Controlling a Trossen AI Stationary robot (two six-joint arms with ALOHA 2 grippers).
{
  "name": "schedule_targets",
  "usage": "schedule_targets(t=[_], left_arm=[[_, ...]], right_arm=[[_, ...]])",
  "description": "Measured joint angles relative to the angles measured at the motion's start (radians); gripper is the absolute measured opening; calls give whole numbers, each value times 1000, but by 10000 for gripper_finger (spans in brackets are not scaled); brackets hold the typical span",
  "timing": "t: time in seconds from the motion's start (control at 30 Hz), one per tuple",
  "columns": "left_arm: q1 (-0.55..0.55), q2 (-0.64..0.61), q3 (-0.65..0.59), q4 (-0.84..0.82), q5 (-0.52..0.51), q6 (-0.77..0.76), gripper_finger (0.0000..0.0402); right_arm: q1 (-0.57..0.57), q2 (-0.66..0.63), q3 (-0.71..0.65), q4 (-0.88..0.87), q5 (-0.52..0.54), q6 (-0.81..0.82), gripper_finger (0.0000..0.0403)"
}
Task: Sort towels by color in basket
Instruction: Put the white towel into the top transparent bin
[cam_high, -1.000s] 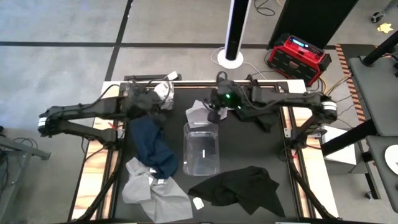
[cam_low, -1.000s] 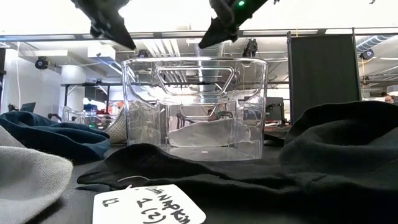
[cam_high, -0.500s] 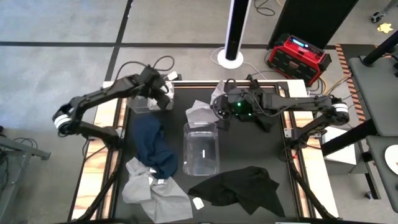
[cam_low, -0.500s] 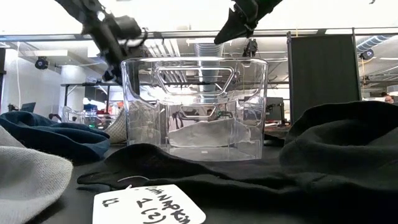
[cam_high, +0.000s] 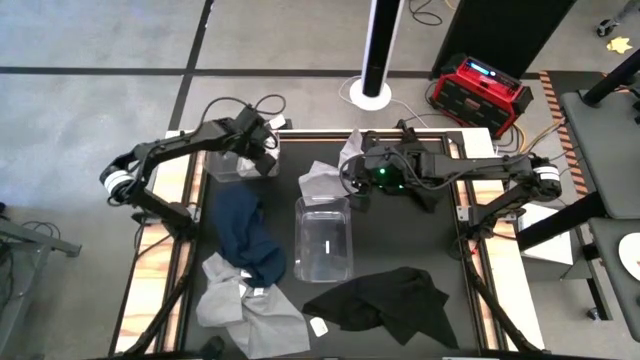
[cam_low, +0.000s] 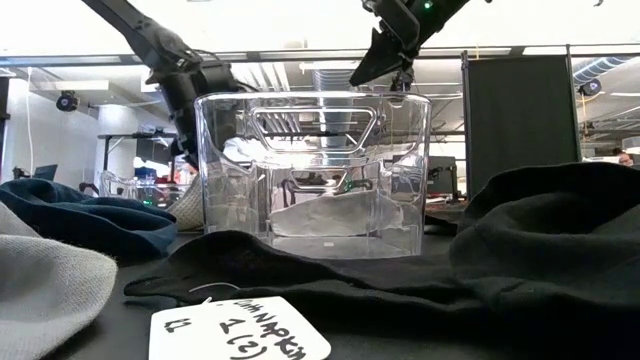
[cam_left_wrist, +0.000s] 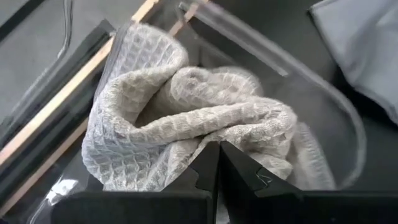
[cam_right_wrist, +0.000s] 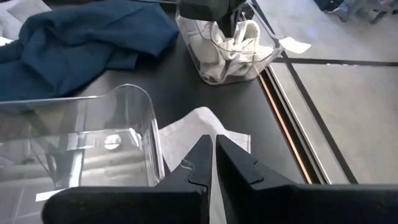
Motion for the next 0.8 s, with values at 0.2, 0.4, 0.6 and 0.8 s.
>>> schedule_targets(t=[0.2,0.4,0.6,0.8], left_arm=[[5,8,0,-71,-40,-15,0],[10,7,0,-89,-64,-18,0],[12,7,0,-85,-59,-21,0],[12,8,-2,-101,-59,-27,0]], right_arm=[[0,0,-23,17,0,0,12],[0,0,-34,20,0,6,12],[0,0,-36,20,-1,15,12],[0,0,-39,20,-1,25,12]])
